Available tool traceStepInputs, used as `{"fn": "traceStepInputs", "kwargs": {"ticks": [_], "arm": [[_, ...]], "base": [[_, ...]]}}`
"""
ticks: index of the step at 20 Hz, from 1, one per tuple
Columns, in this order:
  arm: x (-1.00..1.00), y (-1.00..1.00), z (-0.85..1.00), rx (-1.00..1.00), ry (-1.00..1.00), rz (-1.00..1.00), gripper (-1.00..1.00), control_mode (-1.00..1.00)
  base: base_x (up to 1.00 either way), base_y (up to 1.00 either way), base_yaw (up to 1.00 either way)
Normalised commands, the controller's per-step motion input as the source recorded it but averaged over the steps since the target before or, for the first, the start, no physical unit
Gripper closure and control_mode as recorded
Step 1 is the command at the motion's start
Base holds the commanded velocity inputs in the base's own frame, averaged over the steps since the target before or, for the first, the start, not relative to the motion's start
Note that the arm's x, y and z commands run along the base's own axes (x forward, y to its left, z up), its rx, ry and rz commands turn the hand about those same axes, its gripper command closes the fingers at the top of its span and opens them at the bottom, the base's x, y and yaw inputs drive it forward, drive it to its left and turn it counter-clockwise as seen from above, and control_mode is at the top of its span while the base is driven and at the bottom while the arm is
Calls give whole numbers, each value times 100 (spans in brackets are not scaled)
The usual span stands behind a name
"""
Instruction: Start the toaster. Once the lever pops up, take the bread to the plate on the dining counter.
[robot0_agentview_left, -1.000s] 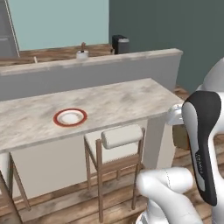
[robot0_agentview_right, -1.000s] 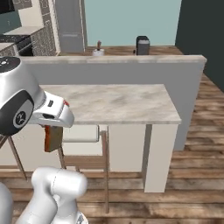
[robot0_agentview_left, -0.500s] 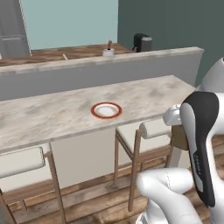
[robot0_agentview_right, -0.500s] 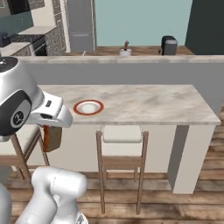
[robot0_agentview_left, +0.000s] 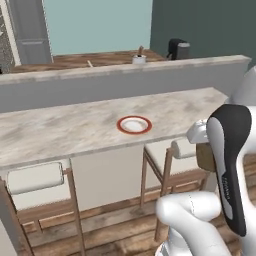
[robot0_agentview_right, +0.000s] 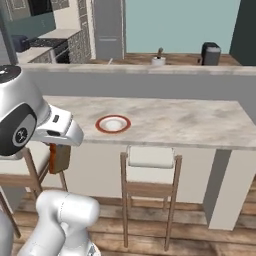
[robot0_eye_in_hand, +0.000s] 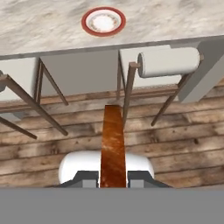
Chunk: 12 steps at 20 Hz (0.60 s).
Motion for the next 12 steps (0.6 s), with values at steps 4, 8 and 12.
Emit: {"fn": "traceStepInputs", "kwargs": {"ticks": [4,8,12], "arm": [[0,0,0,0,0,0,100,100],[0,0,0,0,0,0,100,100],[0,0,0,0,0,0,100,100]], "base": [[50,0,19],[56,0,17],[62,0,16]]}}
